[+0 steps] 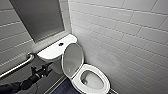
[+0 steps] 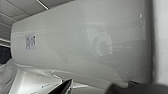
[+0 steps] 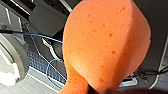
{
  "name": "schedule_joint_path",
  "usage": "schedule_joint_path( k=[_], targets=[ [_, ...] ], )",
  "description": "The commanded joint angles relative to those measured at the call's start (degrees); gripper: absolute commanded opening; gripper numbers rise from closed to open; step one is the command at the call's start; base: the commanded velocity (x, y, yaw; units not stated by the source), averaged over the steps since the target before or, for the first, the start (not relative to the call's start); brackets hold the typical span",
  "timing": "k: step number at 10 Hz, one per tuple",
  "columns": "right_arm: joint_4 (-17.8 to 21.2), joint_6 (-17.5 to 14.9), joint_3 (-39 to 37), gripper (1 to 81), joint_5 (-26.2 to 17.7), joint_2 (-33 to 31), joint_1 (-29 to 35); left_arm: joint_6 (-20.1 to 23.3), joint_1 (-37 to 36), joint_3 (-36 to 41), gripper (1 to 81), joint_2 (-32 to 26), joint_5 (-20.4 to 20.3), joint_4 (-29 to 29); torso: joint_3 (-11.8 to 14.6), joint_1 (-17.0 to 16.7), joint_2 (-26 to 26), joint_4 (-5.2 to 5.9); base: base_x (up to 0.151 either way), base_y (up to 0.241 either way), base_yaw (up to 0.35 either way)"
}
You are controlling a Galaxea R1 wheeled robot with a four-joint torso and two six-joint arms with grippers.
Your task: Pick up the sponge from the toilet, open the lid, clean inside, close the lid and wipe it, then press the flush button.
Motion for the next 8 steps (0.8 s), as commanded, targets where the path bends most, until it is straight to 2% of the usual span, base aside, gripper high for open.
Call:
schedule_joint_path(
  k=[1, 2, 3, 4, 5, 6, 7, 8],
  targets=[
    [-1.2, -0.3, 2.5, 1.0, -5.2, -1.2, -2.1, -0.7, 6.1, 8.2, 81.1, -2.1, 2.7, 17.3, 0.0, 0.0, 0.0, 0.0, 0.0, 0.0, 0.0],
    [-1.0, -0.2, 2.7, 1.0, -5.2, -1.9, -2.1, -0.5, 11.2, 9.6, 81.1, -2.3, 5.7, 21.4, 0.0, 0.0, 0.0, 0.0, 0.0, 0.0, 0.0],
    [-0.8, -0.2, 2.7, 1.0, -5.1, -2.6, -1.3, -0.5, 17.7, 9.9, 81.1, -1.8, 7.9, 28.7, 0.0, 0.0, 0.0, 0.0, 0.0, 0.0, 0.0],
    [-0.8, -0.1, 2.4, 1.0, -5.2, -3.4, -0.4, -0.6, 21.9, 9.4, 81.1, -1.8, 12.4, 37.8, 0.0, 0.0, 0.0, 0.0, 0.0, 0.0, 0.0],
    [-1.0, -0.1, 2.4, 1.0, -5.3, -4.4, 0.4, -0.6, 24.8, 9.8, 81.1, -2.5, 19.5, 45.0, 0.0, 0.0, 0.0, 0.0, 0.0, 0.0, 0.0],
    [-1.2, -0.3, 2.8, 1.0, -5.3, -5.6, 0.8, -0.3, 27.2, 11.9, 81.1, -3.1, 28.7, 53.0, 0.0, 0.0, 0.0, 0.0, 0.0, 0.0, 0.0],
    [-1.9, -0.6, 3.4, 1.0, -6.0, -7.1, 1.4, -0.1, 29.9, 14.8, 81.1, -2.9, 36.3, 61.5, 0.0, 0.0, 0.0, 0.0, 0.0, 0.0, 0.0],
    [-4.2, -0.6, 4.4, 1.0, -6.0, -8.6, 1.4, 0.1, 32.3, 17.3, 81.1, -1.8, 43.1, 67.0, 0.0, 0.0, 0.0, 0.0, 0.0, 0.0, 0.0]
  ],
)
